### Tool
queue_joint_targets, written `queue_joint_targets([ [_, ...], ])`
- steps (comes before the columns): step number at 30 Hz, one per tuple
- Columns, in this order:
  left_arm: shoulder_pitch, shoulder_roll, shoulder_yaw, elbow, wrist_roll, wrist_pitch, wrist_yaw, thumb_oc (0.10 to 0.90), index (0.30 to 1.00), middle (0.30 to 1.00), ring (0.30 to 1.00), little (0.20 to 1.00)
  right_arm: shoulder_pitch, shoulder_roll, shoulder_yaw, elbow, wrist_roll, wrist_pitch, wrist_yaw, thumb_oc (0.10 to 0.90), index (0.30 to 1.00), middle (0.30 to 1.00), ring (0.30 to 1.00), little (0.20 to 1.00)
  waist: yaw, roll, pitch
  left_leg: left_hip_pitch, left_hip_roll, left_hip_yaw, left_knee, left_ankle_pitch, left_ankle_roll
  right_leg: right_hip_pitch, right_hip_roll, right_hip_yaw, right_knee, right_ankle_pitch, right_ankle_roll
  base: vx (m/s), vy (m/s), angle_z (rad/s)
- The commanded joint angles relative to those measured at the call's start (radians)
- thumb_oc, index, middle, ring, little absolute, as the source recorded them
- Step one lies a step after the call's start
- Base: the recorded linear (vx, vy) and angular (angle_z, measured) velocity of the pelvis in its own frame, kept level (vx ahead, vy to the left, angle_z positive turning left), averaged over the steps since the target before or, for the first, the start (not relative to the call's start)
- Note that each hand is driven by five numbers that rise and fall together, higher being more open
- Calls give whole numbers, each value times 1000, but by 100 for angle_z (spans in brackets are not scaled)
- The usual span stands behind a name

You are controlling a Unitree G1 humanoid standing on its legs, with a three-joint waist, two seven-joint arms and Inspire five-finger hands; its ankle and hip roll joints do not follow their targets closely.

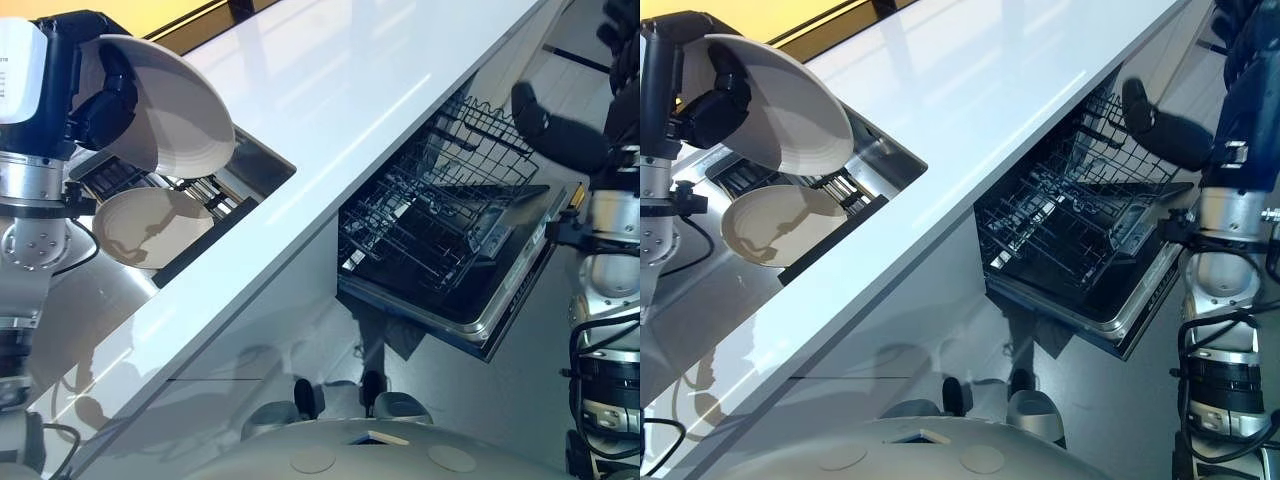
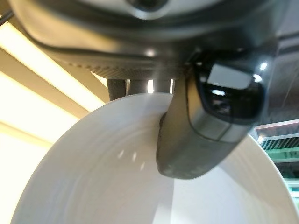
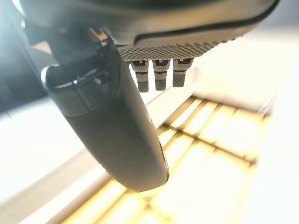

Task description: Pick up plates and place into dishwasher.

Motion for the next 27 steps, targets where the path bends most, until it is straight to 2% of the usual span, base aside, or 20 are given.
queue_joint_targets([
  [1,-199,24,3,-46,53,-22,187,100,300,300,300,200,-140,0,81,-104,186,6,183,800,900,900,900,900,21,-33,-110,-24,-36,-34,2,-75,-13,-20,62,-17,73,-142,-11,-13,2,8],
  [6,-299,-53,-113,-34,86,19,302,100,300,300,300,200,-249,69,217,-107,171,47,166,800,900,900,900,900,31,-38,-128,-20,-37,-36,2,-80,-11,-15,57,-31,77,-145,-10,11,5,17],
  [12,-358,-158,-190,-35,26,69,325,100,300,300,300,200,-317,133,316,-103,108,114,124,800,900,900,900,900,40,-47,-132,-14,-38,-39,2,-82,-4,-8,56,-41,86,-150,-10,23,-6,4],
  [16,-385,-230,-245,-6,7,108,354,100,300,300,300,200,-360,167,385,-68,82,136,81,800,900,900,900,900,44,-56,-135,-9,-38,-42,2,-84,0,2,57,-43,80,-147,-9,8,-5,1],
  [18,-391,-251,-264,4,-6,120,356,100,300,300,300,200,-371,180,403,-61,74,132,55,800,900,900,900,900,47,-57,-135,-9,-39,-43,2,-83,0,5,56,-45,75,-144,-8,0,0,0],
  [27,-344,-326,-311,20,16,116,317,100,300,300,300,200,-319,215,401,-51,146,169,102,800,900,900,900,900,45,-60,-130,-4,-39,-42,2,-84,6,14,57,-49,68,-139,-3,0,0,0],
])
